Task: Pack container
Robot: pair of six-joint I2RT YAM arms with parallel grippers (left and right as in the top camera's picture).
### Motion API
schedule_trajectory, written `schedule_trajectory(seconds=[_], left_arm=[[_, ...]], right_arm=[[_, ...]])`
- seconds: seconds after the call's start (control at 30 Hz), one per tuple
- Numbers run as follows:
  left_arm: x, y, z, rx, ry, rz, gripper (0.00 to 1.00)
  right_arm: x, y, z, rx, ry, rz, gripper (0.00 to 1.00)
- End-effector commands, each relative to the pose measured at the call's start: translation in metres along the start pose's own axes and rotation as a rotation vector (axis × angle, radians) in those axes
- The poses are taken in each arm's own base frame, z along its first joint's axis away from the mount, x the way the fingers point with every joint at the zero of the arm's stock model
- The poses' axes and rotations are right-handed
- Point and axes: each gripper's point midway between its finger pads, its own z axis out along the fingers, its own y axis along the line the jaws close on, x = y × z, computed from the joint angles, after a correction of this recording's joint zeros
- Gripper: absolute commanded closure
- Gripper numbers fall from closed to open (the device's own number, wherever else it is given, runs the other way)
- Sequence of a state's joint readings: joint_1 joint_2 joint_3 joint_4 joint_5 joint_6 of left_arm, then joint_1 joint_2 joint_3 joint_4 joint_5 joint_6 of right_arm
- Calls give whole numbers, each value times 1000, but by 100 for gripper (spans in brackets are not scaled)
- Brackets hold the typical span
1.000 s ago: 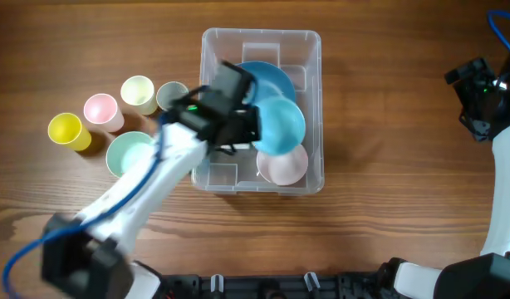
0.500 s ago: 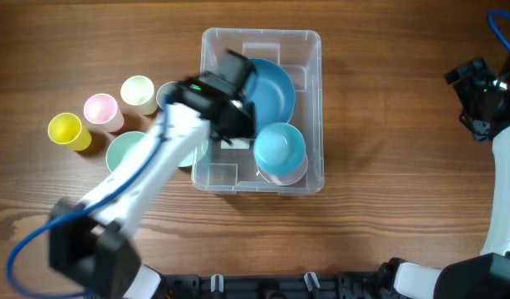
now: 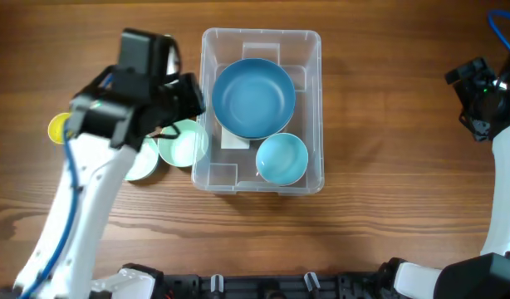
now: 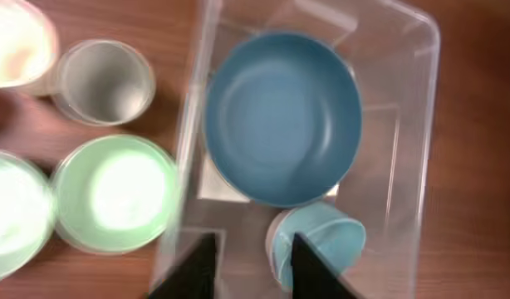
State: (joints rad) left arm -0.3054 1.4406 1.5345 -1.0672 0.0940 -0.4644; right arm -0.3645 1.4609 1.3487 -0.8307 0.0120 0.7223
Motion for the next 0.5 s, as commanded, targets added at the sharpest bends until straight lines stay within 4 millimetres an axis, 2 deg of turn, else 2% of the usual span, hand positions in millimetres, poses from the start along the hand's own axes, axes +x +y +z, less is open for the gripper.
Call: schedule_trajectory(seconds=[0.0,0.1,0.23,0.33,0.47], left_arm=[[40,-41,71,62,150,111,80],[64,-67,118,73,211,180,87],[95,-80,164,59,286,232,91],[119,-79,179,40,357,251,94],[135,-89,179,47,379,290,93]], right_arm=[[2,-2,5,16,5,11,0],[2,-2,5,16,5,11,0],[2,-2,5,16,5,11,0],[2,-2,5,16,5,11,0],[2,-2,5,16,5,11,0]])
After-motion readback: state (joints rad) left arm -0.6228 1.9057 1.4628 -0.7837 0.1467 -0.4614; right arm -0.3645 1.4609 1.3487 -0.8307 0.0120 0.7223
